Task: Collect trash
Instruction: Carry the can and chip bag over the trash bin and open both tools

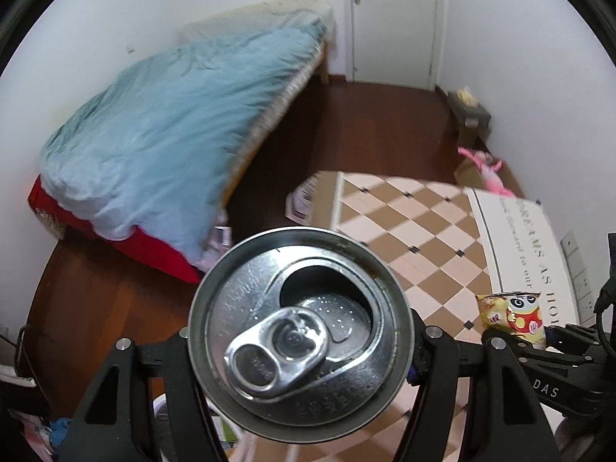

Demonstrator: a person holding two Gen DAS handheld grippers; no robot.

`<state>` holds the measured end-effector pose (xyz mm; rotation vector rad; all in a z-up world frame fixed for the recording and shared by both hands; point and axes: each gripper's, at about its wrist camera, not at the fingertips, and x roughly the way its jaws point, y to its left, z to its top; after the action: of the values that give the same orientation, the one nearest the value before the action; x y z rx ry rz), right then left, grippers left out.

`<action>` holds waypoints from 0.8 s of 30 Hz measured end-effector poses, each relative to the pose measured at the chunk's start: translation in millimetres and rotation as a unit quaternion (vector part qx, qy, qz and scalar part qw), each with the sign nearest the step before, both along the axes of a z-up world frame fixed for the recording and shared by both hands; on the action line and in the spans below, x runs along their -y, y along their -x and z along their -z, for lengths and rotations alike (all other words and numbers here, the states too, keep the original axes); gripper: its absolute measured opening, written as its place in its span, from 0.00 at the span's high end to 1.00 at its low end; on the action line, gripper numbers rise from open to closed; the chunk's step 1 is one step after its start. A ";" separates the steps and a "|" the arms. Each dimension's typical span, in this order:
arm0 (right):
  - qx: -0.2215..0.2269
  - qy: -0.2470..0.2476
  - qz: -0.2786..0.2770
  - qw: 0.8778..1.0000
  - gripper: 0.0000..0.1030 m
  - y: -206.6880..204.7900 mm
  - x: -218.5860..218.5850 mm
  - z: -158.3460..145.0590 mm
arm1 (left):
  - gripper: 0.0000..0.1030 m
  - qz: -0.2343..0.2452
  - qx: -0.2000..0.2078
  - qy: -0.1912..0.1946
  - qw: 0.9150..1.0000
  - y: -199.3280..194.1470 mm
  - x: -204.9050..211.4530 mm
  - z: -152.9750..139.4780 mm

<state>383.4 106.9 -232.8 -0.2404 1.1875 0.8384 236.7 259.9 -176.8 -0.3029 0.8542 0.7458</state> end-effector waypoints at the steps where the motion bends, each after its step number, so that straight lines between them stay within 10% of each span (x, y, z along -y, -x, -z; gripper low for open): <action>1: 0.001 -0.011 -0.009 1.000 0.52 14.1 -5.6 -8.4 | 0.38 -0.006 0.007 0.000 1.000 17.4 -3.5 -7.6; 8: -0.009 -0.067 -0.080 0.995 0.53 121.6 -54.4 -37.2 | 0.38 -0.054 0.017 -0.005 0.998 132.8 -26.6 -28.2; 14: -0.040 -0.052 -0.149 0.987 0.53 219.4 -110.5 -3.4 | 0.38 -0.119 -0.011 0.036 0.992 232.2 -53.8 11.2; 24: -0.096 0.048 -0.217 0.970 0.53 316.7 -178.0 120.7 | 0.38 -0.223 -0.019 0.229 0.947 340.4 -114.5 139.9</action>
<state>66.6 284.9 -353.5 -0.5212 1.3816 1.2066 -103.7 374.5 -316.6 -0.9220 1.0052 0.9682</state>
